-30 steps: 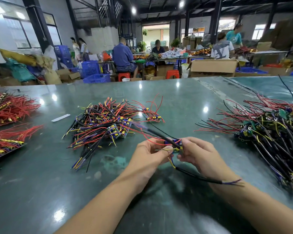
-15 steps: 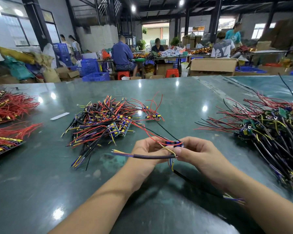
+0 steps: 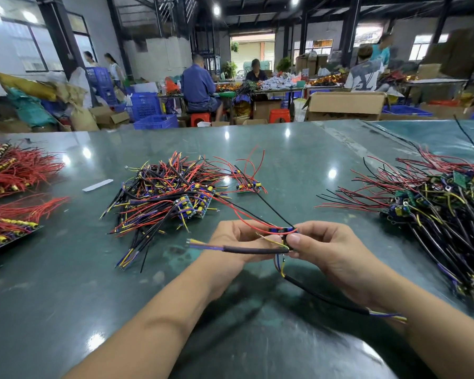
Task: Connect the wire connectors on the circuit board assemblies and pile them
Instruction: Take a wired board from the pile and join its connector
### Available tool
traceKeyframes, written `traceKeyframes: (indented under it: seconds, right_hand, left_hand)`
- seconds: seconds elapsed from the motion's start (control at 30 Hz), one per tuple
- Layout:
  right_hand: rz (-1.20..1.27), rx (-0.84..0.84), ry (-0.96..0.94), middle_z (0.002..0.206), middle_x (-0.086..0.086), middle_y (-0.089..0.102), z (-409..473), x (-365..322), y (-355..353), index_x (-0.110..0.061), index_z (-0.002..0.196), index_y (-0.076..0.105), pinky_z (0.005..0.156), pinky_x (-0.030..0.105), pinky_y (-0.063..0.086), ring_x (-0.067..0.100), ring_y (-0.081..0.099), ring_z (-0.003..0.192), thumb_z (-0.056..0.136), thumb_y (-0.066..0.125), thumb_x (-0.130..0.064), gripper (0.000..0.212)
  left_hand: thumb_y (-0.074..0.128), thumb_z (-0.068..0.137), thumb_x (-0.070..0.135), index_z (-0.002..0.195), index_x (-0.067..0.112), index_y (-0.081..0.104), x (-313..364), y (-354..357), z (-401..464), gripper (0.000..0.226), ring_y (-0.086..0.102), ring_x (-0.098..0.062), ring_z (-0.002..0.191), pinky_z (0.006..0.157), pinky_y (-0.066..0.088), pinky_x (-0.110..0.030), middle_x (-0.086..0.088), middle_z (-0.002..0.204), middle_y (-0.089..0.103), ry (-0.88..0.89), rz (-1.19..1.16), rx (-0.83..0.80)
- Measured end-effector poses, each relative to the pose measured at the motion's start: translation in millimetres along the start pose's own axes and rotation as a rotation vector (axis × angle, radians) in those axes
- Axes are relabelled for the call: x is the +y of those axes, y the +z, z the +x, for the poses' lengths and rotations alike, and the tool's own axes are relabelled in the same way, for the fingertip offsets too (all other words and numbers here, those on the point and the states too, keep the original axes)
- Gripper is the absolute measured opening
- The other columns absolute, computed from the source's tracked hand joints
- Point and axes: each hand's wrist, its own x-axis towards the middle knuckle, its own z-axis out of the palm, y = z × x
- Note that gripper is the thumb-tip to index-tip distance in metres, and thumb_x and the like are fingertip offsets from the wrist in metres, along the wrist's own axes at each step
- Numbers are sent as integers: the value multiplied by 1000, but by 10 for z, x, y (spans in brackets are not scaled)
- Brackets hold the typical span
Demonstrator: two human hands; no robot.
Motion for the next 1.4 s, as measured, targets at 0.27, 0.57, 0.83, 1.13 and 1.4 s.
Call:
traceKeyframes:
  seconds: [0.27,0.57,0.83,1.13,1.4]
  right_hand:
    - [78,-70,42,91,17,70,12,18,-25,-4,83,74,81,29,51,24,60,85,65,72,-20,24]
    - [433,76,72,69,3,68,102,-39,-97,-12,70,76,62,19,55,8,63,59,72,63,-11,13]
    - [-744,570,-27,61,-13,67,136,8,-309,-16,78,73,57,14,41,-2,59,62,82,70,-28,12]
    - [-1098,239,-354,124,-11,48,-66,-108,30,-21,121,60,104,27,20,13,25,116,70,49,-22,53]
    - [-353,96,-229,62,-12,61,-100,-113,223,-7,86,68,63,14,41,2,54,61,91,57,-14,14]
  left_hand:
    - [68,68,7,84,8,75,-8,-98,28,17,70,-15,77,69,55,-23,-7,85,74,-112,-101,-108]
    - [69,75,0,76,9,77,28,-121,73,12,68,-13,62,65,57,-25,-4,73,71,-125,-353,-71]
    - [64,82,4,79,15,63,52,-204,169,12,54,-3,46,46,46,-13,4,59,65,6,-367,451]
    - [62,85,-1,84,10,59,22,-116,120,12,55,-4,53,54,52,-17,0,69,58,182,-206,551]
    - [70,77,0,81,18,57,-46,44,50,22,62,-11,65,71,56,-33,5,70,62,187,-150,226]
